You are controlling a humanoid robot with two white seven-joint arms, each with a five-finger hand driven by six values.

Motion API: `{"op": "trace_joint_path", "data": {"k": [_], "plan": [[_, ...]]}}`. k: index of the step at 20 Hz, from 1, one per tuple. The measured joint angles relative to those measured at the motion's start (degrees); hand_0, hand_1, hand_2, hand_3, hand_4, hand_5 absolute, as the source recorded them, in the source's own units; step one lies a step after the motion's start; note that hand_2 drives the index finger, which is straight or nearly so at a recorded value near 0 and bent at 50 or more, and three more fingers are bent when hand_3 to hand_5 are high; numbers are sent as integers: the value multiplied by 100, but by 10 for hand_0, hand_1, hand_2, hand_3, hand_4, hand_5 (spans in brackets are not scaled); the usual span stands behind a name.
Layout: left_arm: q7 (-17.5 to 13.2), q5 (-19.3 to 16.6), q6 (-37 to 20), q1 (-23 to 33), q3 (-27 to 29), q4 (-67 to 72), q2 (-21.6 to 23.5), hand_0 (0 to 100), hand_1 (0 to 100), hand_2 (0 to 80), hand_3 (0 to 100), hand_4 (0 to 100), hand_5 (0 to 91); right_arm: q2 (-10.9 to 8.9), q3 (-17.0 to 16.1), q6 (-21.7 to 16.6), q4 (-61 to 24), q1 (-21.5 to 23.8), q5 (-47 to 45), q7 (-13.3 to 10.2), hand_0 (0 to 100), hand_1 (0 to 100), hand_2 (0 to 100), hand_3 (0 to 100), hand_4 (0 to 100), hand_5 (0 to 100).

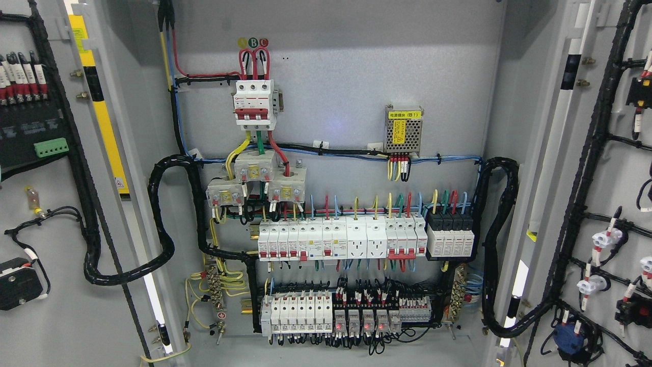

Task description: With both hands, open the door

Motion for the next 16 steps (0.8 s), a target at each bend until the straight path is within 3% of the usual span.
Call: {"op": "trace_joint_path", "data": {"k": [7,16], "plan": [[-26,50,13,-81,35,152,40,0,0,0,0,0,0,-60,294,-18,-133,22,-21,-2,243,0,0,0,0,0],[-376,70,13,-19,101,-41,-36,0,0,0,0,0,0,-100,605,-22,-247,85,-25,-3,245,0,0,0,0,0]]}}
